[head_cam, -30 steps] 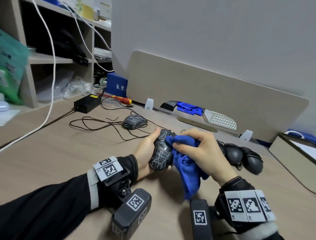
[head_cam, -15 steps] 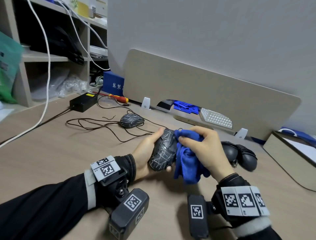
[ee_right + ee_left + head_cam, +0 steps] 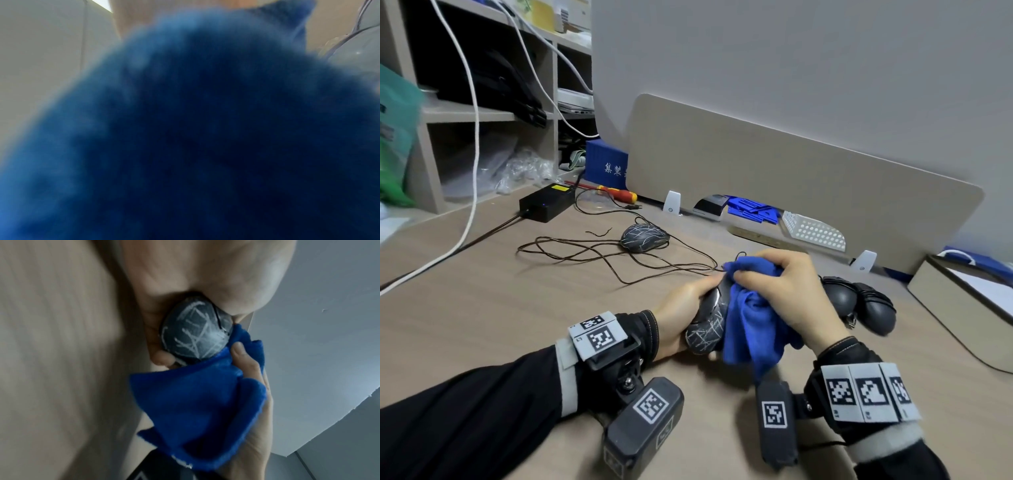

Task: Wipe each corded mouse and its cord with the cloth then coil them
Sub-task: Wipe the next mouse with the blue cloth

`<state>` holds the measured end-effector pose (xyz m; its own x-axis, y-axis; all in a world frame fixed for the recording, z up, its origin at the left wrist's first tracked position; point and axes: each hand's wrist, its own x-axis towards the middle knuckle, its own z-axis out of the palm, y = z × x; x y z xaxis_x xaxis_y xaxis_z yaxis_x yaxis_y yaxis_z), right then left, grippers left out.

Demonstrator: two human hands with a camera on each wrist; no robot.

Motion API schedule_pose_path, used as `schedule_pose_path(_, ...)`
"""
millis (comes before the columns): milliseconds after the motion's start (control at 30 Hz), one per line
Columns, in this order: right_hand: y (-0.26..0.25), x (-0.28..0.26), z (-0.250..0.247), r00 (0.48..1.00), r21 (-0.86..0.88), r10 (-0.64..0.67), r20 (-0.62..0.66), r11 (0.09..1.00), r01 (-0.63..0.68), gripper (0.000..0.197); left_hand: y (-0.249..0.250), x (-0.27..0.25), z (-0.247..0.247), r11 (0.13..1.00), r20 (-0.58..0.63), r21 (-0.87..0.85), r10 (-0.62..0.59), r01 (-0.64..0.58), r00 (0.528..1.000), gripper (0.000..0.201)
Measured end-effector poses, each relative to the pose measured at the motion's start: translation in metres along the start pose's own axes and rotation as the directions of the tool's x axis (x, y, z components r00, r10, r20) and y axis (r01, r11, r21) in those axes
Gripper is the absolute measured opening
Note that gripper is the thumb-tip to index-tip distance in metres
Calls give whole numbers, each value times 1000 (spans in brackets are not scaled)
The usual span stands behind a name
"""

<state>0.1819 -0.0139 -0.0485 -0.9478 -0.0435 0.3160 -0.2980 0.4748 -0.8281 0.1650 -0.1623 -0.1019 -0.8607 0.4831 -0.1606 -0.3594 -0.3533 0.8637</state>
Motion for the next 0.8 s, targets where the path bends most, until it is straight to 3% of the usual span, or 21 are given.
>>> schedule_pose_path(67,3,1,-5,999,-41,-5,-48,999,3,15,-2,0,1,998,26,64,-10,9,1000,43)
schedule_pose_path(167,-2,-2,-5,996,-160,-50,77,985,62,15,-2,1,-3,998,29,62,-20,19,999,46)
schedule_pose_path(233,-7,-4,-4,988,-122,-42,151,991,61,17,-2,3,-4,998,12,56,-17,16,1000,42)
schedule_pose_path(367,-6,-2,-5,999,-54,-35,41,998,37,22,-3,2,-3,999,21,29,-16,15,1000,45)
schedule_pose_path(500,-18,-8,1,975,-72,-79,209,993,96,19,1,2,-3,996,-25,-77,32,-34,999,40)
schedule_pose_path(667,-14,-5,2,990,-105,-68,125,991,81,15,-2,6,-6,991,-92,-130,18,-30,996,45)
schedule_pose_path(800,-22,-9,6,968,-101,-62,245,991,89,20,3,4,-6,984,-72,-176,-3,-10,997,51)
